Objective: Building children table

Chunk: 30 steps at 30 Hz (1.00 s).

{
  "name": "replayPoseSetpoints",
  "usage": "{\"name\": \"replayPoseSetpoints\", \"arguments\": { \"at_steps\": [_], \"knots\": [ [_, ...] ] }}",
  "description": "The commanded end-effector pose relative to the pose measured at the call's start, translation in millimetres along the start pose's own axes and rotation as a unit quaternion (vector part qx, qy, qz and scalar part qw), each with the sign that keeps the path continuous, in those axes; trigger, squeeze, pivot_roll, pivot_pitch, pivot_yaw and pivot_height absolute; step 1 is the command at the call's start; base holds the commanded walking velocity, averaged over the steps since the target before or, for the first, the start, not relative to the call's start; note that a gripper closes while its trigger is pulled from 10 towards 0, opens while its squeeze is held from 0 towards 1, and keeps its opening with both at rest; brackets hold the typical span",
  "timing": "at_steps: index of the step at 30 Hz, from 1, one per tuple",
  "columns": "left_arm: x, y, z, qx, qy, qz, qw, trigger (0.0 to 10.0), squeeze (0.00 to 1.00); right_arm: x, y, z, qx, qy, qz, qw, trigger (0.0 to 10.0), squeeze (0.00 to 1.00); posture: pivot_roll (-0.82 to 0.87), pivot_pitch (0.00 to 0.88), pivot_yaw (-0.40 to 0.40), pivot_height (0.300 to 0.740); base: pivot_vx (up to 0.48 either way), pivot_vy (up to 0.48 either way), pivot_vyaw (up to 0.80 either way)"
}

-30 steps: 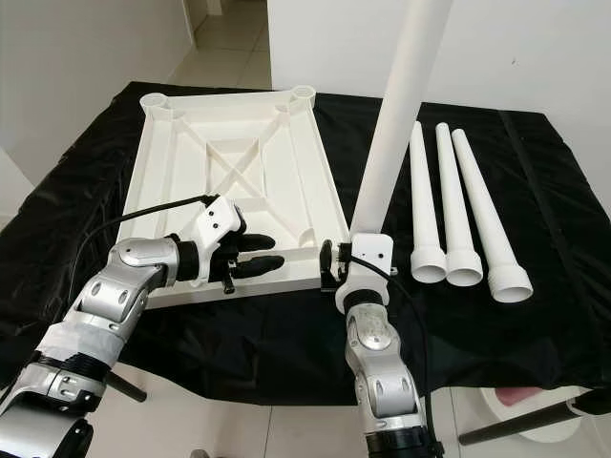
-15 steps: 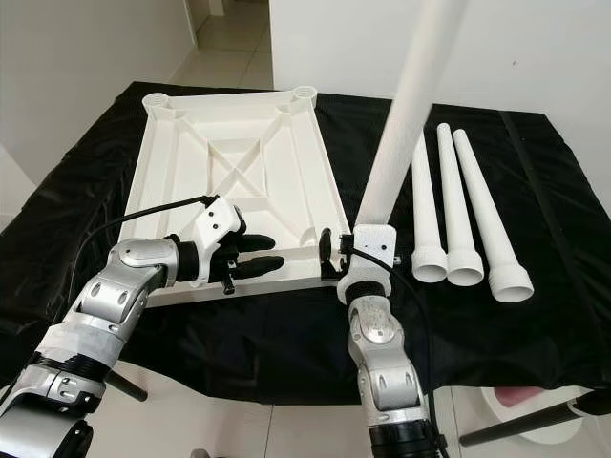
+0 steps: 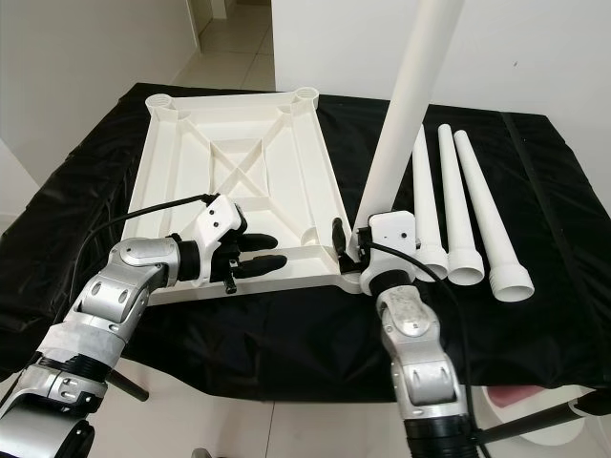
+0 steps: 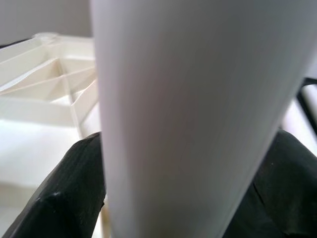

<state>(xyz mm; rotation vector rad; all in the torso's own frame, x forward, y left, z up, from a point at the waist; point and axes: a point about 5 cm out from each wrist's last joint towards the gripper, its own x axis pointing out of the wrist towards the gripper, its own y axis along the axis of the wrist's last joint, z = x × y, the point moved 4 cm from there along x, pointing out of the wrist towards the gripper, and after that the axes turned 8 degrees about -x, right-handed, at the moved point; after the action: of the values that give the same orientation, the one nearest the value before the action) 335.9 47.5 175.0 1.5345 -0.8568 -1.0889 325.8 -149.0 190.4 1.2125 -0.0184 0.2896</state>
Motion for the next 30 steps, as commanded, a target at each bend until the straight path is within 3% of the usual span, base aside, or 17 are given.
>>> {"name": "replayPoseSetpoints", "arguments": {
  "at_steps": [1, 12, 27, 28, 30],
  "knots": [
    [-0.1, 1.4, -7.5, -0.003, 0.04, 0.004, 0.999, 10.0, 0.0, -1.1, 0.4, 0.2, 0.01, 0.01, -0.002, 1.0, 10.0, 0.0, -0.1, 0.114, 0.06, 0.74, 0.0, 0.0, 0.0],
    [0.8, 5.5, -5.9, -0.002, 0.034, 0.009, 0.999, 10.0, 0.0, 1.4, -5.2, -1.7, 0.023, 0.131, -0.012, 0.991, 10.0, 0.0, -0.1, 0.115, 0.063, 0.74, 0.0, 0.0, 0.0],
    [3.0, 13.8, 0.5, -0.002, 0.019, 0.022, 1.0, 10.0, 0.0, 8.0, -10.4, -1.1, 0.009, 0.227, -0.02, 0.974, 10.0, 0.0, -0.1, 0.118, 0.07, 0.74, 0.0, 0.0, 0.0],
    [3.6, 14.6, 1.9, -0.003, 0.016, 0.024, 1.0, 10.0, 0.0, 8.3, -10.1, -2.0, 0.008, 0.238, -0.019, 0.971, 9.5, 0.0, -0.1, 0.118, 0.07, 0.74, 0.0, 0.0, 0.0],
    [5.0, 15.4, 4.4, -0.005, 0.012, 0.026, 1.0, 10.0, 0.0, 8.9, -9.7, -3.1, 0.005, 0.252, -0.018, 0.968, 10.0, 0.0, -0.1, 0.118, 0.07, 0.74, 0.0, 0.0, 0.0]
  ]
}}
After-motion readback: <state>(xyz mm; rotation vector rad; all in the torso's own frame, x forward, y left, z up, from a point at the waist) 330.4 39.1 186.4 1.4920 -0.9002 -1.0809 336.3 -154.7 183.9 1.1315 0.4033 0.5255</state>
